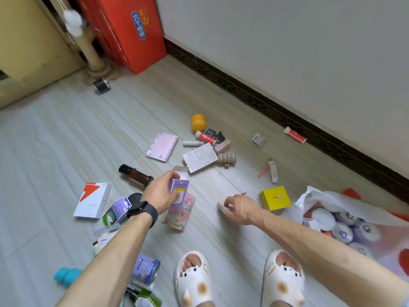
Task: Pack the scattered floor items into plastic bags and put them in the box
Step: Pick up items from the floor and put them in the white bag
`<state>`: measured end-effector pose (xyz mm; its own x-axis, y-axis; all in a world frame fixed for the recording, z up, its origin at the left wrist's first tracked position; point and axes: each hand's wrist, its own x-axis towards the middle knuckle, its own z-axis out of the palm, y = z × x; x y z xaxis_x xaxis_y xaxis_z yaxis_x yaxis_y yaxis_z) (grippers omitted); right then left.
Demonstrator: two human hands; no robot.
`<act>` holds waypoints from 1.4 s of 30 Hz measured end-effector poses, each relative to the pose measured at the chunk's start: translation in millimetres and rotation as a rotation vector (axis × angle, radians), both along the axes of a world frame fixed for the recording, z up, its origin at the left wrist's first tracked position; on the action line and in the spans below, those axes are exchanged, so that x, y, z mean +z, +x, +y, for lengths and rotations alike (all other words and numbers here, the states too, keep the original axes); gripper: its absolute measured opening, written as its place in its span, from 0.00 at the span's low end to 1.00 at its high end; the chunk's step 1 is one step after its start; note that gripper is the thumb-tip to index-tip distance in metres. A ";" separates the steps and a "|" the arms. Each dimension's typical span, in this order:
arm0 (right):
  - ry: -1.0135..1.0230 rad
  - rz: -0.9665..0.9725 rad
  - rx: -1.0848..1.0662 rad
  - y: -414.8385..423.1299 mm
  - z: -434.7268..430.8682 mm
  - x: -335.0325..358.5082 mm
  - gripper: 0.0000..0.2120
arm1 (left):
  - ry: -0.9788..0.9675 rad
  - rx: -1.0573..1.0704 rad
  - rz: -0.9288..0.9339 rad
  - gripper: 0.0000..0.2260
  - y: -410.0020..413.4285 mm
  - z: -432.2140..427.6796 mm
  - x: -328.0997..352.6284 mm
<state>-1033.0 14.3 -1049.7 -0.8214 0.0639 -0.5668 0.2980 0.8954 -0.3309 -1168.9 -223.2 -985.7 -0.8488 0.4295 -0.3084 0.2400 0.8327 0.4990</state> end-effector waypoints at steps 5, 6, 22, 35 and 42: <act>0.080 -0.104 0.189 53.4 3.7 -13.0 0.15 | 0.019 -0.088 0.028 0.18 24.4 30.8 22.5; 0.085 -0.088 0.161 64.1 -1.1 -18.9 0.17 | 0.015 -0.106 0.034 0.18 26.6 36.8 24.1; -0.061 -0.064 -0.431 30.9 -38.0 -58.5 0.44 | -0.161 -0.331 0.039 0.17 18.7 74.4 0.5; -0.980 0.514 -1.429 231.4 96.6 97.9 0.31 | 0.027 -0.673 0.132 0.17 86.0 194.4 54.3; -0.499 0.301 -1.571 274.0 190.5 80.5 0.28 | 0.147 -0.763 -0.078 0.19 188.0 325.7 35.4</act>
